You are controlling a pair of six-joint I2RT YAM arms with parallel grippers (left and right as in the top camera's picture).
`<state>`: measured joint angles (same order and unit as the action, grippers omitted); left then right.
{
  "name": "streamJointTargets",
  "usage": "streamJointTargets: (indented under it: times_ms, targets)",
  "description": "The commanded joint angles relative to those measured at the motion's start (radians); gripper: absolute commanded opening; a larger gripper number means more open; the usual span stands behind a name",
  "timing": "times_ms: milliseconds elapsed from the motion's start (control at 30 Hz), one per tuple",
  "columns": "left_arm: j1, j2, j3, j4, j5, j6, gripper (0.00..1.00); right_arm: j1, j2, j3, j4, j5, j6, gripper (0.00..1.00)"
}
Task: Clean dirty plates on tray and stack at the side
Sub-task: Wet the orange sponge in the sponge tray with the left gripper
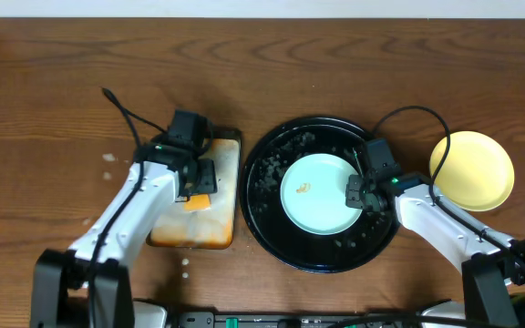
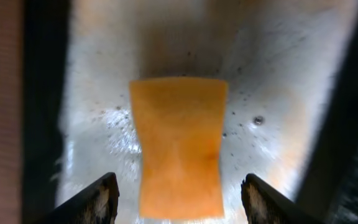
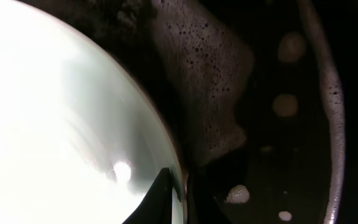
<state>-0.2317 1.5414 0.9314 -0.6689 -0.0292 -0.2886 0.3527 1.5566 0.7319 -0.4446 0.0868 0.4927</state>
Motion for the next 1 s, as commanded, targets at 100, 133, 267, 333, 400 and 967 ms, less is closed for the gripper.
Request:
streamJointTargets:
  times_ms: [100,133,267,333,400,967]
  targets:
    - [0.004,0.142,-0.053,0.100,-0.012,0.007,0.44,-0.018,0.017,-0.013,-0.007,0.096,0.008,0.06]
    - [0.004,0.161,-0.053,0.111,-0.012,0.007,0.37,-0.018,0.017,-0.013,-0.007,0.096,0.008,0.06]
    - [0.004,0.219,-0.053,0.130,0.015,0.007,0.08,-0.018,0.017,-0.013,-0.007,0.096,0.008,0.06]
    - [0.004,0.216,-0.052,0.126,0.038,0.008,0.08,-0.018,0.017,-0.013,-0.007,0.096,0.008,0.06]
    - [0.004,0.201,-0.043,0.112,0.062,0.022,0.07,-0.018,0.017,-0.013,-0.006,0.096,0.008,0.06]
    - [0.004,-0.003,-0.022,0.105,0.089,0.121,0.08,-0.018,0.017,-0.013,-0.004,0.096,0.008,0.07]
